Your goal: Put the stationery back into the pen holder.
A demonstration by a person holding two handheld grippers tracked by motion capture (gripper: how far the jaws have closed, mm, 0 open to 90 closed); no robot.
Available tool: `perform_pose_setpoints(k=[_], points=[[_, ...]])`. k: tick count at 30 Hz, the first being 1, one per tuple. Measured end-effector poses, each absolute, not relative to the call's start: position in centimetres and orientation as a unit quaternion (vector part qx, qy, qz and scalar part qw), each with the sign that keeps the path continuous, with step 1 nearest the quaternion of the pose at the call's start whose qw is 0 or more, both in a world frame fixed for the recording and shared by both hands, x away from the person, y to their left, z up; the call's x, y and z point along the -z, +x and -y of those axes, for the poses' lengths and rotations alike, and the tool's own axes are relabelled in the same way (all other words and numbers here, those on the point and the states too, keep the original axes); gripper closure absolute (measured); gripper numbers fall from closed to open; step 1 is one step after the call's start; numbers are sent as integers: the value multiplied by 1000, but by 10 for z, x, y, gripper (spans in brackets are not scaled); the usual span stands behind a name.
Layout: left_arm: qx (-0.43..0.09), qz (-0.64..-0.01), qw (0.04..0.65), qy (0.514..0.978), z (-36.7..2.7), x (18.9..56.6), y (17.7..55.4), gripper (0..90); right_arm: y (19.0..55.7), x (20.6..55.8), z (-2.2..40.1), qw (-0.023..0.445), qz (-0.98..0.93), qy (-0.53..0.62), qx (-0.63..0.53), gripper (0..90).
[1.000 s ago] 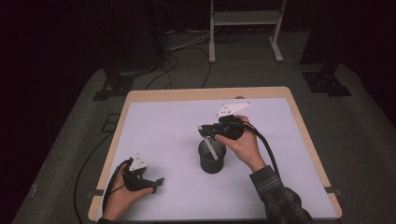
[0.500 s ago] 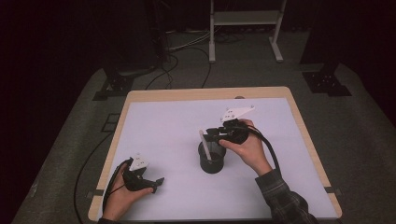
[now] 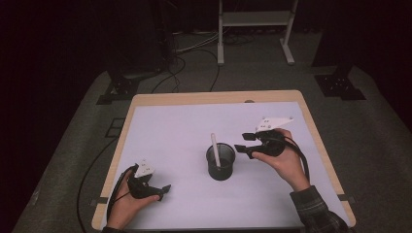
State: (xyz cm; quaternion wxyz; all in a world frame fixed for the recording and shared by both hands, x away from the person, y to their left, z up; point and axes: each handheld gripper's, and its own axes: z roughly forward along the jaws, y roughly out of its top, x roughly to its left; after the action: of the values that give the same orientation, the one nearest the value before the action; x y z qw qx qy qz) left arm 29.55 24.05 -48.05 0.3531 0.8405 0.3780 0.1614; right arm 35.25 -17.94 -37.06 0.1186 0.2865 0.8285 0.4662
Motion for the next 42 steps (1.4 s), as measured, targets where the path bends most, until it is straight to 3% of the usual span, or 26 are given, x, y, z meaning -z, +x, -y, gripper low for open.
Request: perform_pose_setpoints(k=[10, 42], points=[[-163, -377, 354, 840, -240, 481, 296, 24, 334, 396, 214, 139, -837, 309, -430, 287], [-164, -376, 353, 841, -240, 481, 295, 24, 290, 469, 295, 158, -828, 399, -361, 189]])
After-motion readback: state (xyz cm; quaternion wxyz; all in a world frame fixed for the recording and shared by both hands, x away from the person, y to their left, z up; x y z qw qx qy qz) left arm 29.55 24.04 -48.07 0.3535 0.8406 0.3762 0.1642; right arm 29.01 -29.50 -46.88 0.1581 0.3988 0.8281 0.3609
